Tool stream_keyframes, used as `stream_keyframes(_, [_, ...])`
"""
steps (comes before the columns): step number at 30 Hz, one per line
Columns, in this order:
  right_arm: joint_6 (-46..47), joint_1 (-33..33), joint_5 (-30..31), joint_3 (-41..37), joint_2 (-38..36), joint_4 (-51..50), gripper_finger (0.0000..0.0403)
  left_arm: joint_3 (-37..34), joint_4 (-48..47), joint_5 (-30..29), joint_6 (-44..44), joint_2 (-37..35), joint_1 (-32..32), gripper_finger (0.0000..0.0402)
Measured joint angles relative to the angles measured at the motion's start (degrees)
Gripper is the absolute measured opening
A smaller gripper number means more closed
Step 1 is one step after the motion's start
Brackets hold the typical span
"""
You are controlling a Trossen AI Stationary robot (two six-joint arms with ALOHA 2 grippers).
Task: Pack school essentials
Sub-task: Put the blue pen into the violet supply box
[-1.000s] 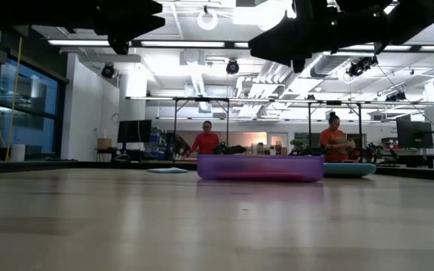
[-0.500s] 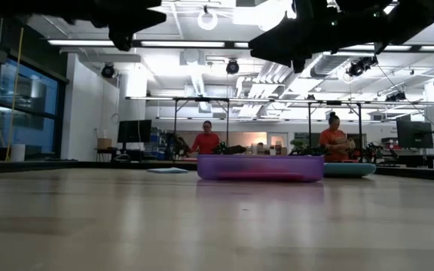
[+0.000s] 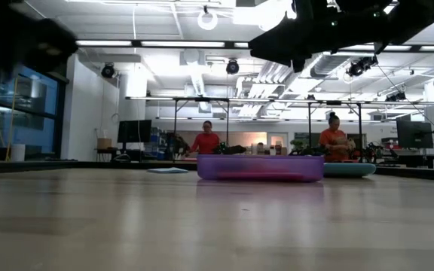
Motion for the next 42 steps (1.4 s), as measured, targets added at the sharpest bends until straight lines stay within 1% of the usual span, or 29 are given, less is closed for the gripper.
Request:
stream_keyframes(3, [0.0,0.0,0.0,0.0,0.0,0.0,0.0142,-0.1,-3.3,0.0,-0.2,3.3,-5.3,0.0156])
stream_keyframes(6, [0.1,0.0,0.0,0.0,0.0,0.0,0.0142,-0.1,-3.8,0.0,-2.9,6.2,-9.3,0.0156])
stream_keyframes(10, [0.1,0.0,0.0,0.0,0.0,-0.1,0.0142,-0.1,-3.7,0.0,-5.0,9.4,-13.3,0.0156])
stream_keyframes(14, [0.1,0.0,0.0,0.0,0.0,-0.1,0.0142,-0.1,-4.0,-1.0,-3.4,12.8,-15.8,0.0156])
stream_keyframes(24, [0.1,0.0,0.0,0.0,0.0,-0.2,0.0142,-0.1,-2.9,-1.2,-1.5,19.3,-16.4,0.0156])
stream_keyframes(32, [0.1,0.0,0.0,0.0,0.0,-0.5,0.0142,-0.1,-1.5,-1.6,1.1,20.1,-16.4,0.0156])
stream_keyframes(37, [0.1,0.0,0.0,0.0,0.0,-0.7,0.0142,-0.1,-1.6,-2.0,1.2,20.1,-16.4,0.0155])
stream_keyframes(39, [0.1,0.0,0.0,0.0,0.0,-0.8,0.0142,-0.1,-1.6,-1.8,1.6,20.4,-16.4,0.0149])
stream_keyframes(42, [0.1,0.0,0.0,0.0,0.0,-0.9,0.0142,0.1,-1.6,-1.2,2.0,21.0,-16.4,0.0126])
